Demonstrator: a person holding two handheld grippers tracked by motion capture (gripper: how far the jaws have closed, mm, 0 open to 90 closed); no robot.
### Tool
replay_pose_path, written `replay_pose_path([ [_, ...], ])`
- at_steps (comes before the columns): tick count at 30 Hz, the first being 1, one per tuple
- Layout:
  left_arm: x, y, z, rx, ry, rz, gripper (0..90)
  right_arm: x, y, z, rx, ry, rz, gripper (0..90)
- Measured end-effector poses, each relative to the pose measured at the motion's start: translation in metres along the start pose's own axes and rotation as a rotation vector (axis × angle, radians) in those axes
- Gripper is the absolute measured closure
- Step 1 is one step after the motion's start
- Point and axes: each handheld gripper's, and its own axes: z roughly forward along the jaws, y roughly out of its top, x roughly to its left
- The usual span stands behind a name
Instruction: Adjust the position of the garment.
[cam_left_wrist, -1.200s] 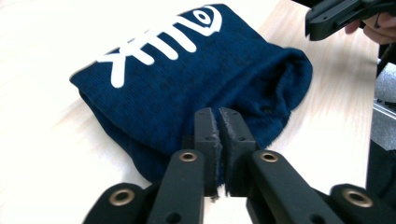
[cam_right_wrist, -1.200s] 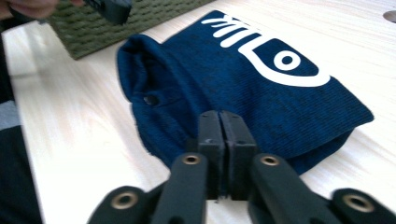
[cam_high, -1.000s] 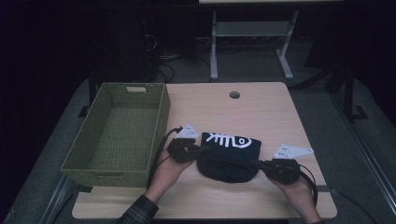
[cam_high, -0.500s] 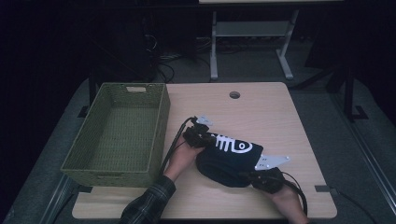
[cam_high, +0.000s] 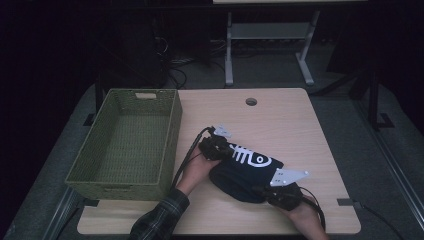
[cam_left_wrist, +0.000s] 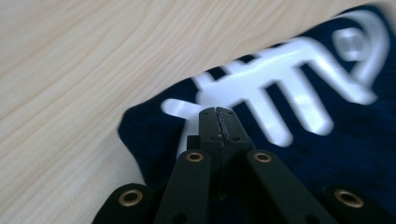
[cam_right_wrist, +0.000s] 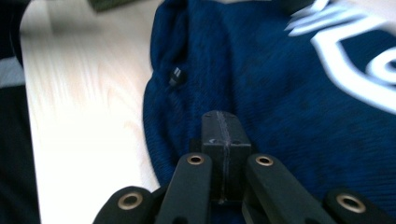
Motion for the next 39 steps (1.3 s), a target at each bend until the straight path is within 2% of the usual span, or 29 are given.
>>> replay_pose_path([
  [3,-0.01,-0.003,-0.011,-0.015,-0.015,0.017,90.0,-0.009,0.005,-0.008,-0.053,-0.037,0.021,90.0],
  [5,-0.018,-0.007,-0.02,0.0,-0.019,0.032,90.0,-0.014,0.007,-0.009,-0.065,-0.053,0.034,90.0],
  [9,-0.029,-0.021,-0.028,0.017,-0.002,0.028,89.9,-0.023,0.004,-0.008,-0.05,-0.095,0.055,90.0],
  [11,-0.031,-0.028,-0.026,0.049,0.019,0.037,89.9,-0.025,0.001,-0.006,-0.03,-0.108,0.055,90.0],
  [13,-0.031,-0.032,-0.022,0.069,0.021,0.031,89.9,-0.026,-0.001,-0.003,0.001,-0.111,0.065,90.0],
  [15,-0.03,-0.034,-0.015,0.102,0.049,0.057,89.9,-0.027,-0.005,0.003,0.038,-0.105,0.072,89.9],
  [17,-0.028,-0.035,-0.009,0.115,0.052,0.065,90.0,-0.026,-0.007,0.009,0.066,-0.1,0.081,90.0],
  [22,-0.021,-0.035,-0.007,0.112,0.063,0.055,90.0,-0.017,-0.008,0.013,0.077,-0.049,0.075,90.0],
  [27,-0.021,-0.035,-0.008,0.102,0.057,0.046,90.0,-0.013,-0.008,0.013,0.077,-0.051,0.055,89.4],
  [29,-0.019,-0.033,-0.011,0.085,0.042,0.032,87.9,-0.014,-0.008,0.009,0.057,-0.052,0.044,79.3],
  [31,-0.017,-0.031,-0.014,0.063,0.033,0.008,84.3,-0.014,-0.008,0.003,0.037,-0.046,0.067,72.4],
  [33,-0.014,-0.028,-0.017,0.054,0.032,0.005,79.7,-0.014,-0.009,-0.005,0.026,-0.053,0.077,67.6],
  [35,-0.013,-0.024,-0.019,0.044,0.029,-0.003,74.6,-0.014,-0.012,-0.014,0.014,-0.075,0.072,62.0],
  [39,-0.01,-0.017,-0.02,0.036,0.04,-0.001,60.5,-0.015,-0.019,-0.031,-0.015,-0.11,0.104,48.2],
])
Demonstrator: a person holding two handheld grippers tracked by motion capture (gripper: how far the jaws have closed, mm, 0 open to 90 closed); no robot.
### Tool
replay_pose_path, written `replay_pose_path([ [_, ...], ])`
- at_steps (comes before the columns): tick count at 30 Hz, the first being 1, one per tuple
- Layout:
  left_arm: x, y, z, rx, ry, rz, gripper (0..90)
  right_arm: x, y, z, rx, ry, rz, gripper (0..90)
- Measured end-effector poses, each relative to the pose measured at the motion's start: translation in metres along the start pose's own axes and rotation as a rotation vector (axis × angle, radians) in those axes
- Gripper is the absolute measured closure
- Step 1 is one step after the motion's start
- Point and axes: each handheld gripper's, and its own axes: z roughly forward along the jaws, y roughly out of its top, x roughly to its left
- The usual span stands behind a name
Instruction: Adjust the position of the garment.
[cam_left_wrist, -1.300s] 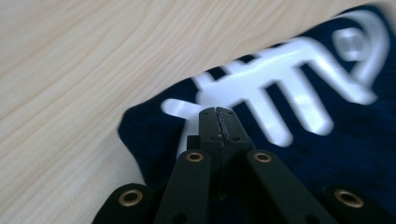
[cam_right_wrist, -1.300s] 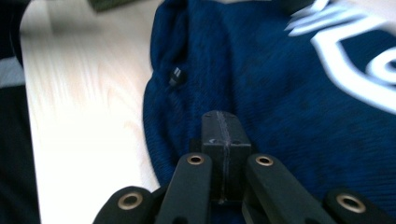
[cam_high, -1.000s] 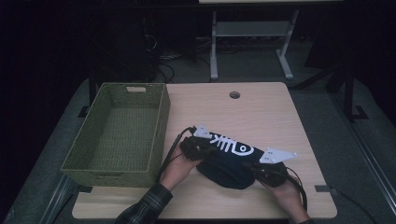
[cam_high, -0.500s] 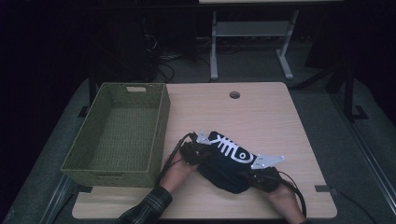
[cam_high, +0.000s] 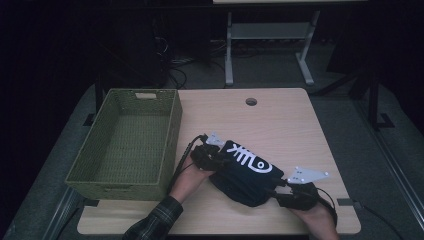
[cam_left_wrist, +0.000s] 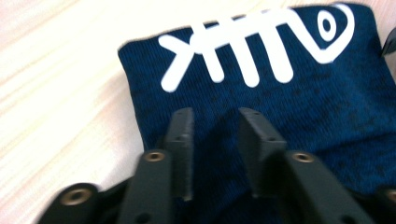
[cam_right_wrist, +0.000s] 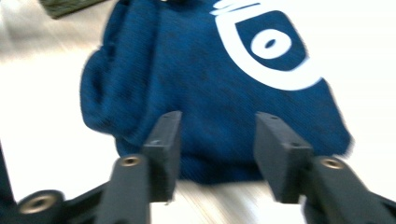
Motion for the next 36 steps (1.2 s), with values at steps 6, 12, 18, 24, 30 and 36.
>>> replay_pose_path([
  [6,0.014,0.003,0.008,0.003,-0.011,-0.026,41.7,-0.017,-0.022,-0.011,0.054,-0.118,0.036,27.3],
  [12,0.027,0.004,0.016,-0.02,-0.033,-0.074,30.2,-0.037,-0.033,-0.013,0.086,-0.194,0.104,16.1],
  [18,0.032,-0.004,0.027,0.017,-0.052,-0.111,20.8,-0.049,-0.037,-0.007,0.106,-0.251,0.118,13.5],
  [24,0.03,-0.006,0.031,0.064,-0.051,-0.095,20.0,-0.048,-0.036,-0.006,0.104,-0.247,0.114,13.5],
  [30,0.03,-0.008,0.035,0.118,-0.067,-0.095,21.8,-0.048,-0.036,-0.006,0.104,-0.246,0.112,13.5],
  [36,0.029,-0.008,0.036,0.142,-0.066,-0.092,23.3,-0.048,-0.036,-0.006,0.103,-0.244,0.109,13.5],
])
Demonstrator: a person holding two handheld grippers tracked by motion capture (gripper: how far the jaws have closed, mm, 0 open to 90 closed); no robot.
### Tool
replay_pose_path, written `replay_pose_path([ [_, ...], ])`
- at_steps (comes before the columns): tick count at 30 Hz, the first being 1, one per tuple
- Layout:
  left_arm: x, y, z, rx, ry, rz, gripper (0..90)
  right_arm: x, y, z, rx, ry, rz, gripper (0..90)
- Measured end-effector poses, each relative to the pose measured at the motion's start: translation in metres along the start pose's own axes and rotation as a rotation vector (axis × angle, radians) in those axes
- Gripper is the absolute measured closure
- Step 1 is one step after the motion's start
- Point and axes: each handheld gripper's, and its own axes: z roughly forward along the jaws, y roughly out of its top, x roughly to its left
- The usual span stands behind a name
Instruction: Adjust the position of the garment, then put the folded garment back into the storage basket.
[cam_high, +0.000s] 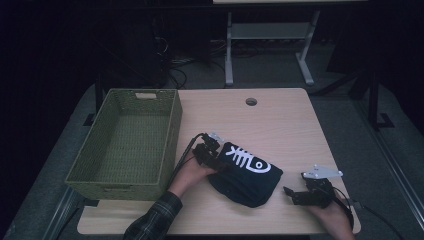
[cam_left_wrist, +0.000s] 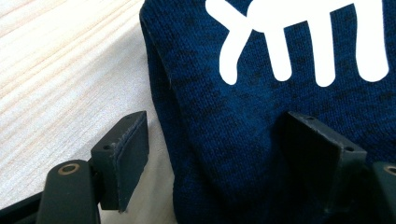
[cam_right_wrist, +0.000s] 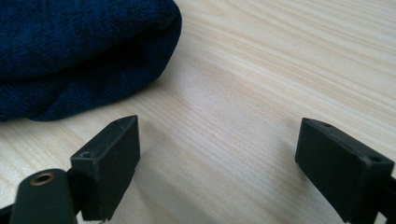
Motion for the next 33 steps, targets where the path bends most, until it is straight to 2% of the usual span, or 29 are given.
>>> replay_pose_path([
  [3,-0.001,0.001,-0.001,0.01,-0.02,0.003,30.6,0.0,0.0,0.0,0.0,0.0,0.0,13.6],
  [4,-0.003,0.002,-0.001,0.009,-0.031,-0.013,34.5,0.0,0.0,0.0,0.0,0.001,-0.001,13.5],
  [9,-0.004,0.004,-0.001,0.03,-0.043,-0.01,42.8,0.0,0.0,0.0,0.002,0.003,-0.002,13.5],
  [14,-0.005,0.006,-0.001,0.047,-0.066,-0.02,54.8,0.0,0.0,0.0,0.001,0.003,-0.002,13.5],
  [21,-0.001,0.004,0.0,0.036,-0.125,-0.074,70.4,0.0,0.0,0.0,0.002,0.004,-0.003,13.4],
  [25,-0.003,0.006,-0.001,0.043,-0.114,-0.065,73.8,0.0,0.0,0.001,0.003,0.004,-0.002,13.4],
  [33,-0.012,0.014,-0.014,0.051,-0.08,-0.076,76.3,0.001,0.001,0.0,0.004,0.005,0.004,13.4],
])
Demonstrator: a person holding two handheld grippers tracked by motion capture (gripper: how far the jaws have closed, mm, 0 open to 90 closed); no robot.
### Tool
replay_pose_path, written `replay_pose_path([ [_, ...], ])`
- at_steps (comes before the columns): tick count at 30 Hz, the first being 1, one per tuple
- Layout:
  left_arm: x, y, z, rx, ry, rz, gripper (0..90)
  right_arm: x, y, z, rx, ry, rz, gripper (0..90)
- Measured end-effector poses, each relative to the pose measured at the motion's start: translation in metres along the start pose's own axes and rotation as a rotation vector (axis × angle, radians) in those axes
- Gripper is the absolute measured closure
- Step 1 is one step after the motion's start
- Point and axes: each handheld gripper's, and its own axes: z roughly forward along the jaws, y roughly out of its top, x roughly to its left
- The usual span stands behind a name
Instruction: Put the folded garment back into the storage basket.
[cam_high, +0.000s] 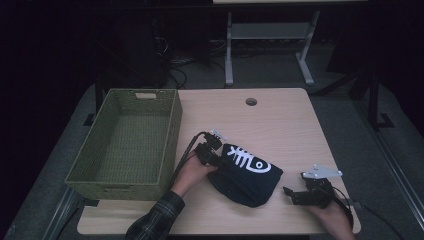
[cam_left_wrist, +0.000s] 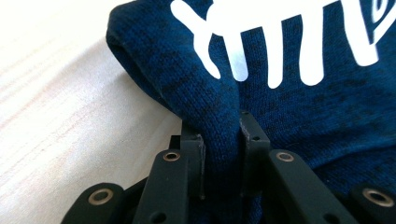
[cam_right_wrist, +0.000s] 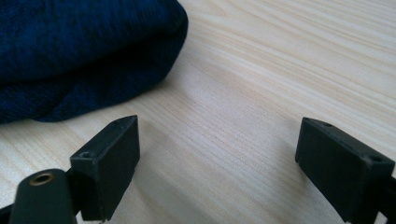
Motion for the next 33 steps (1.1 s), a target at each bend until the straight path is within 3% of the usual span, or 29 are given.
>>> replay_pose_path([
  [15,-0.03,0.025,-0.047,-0.026,0.029,0.041,76.4,0.0,0.0,0.0,-0.001,0.0,0.0,13.4],
  [24,-0.036,0.037,-0.081,-0.029,0.039,0.075,76.4,0.0,0.0,0.0,-0.002,0.0,0.0,13.4],
  [33,-0.036,0.047,-0.106,-0.022,0.002,0.074,76.4,0.0,0.0,0.0,-0.004,0.0,0.0,13.4],
])
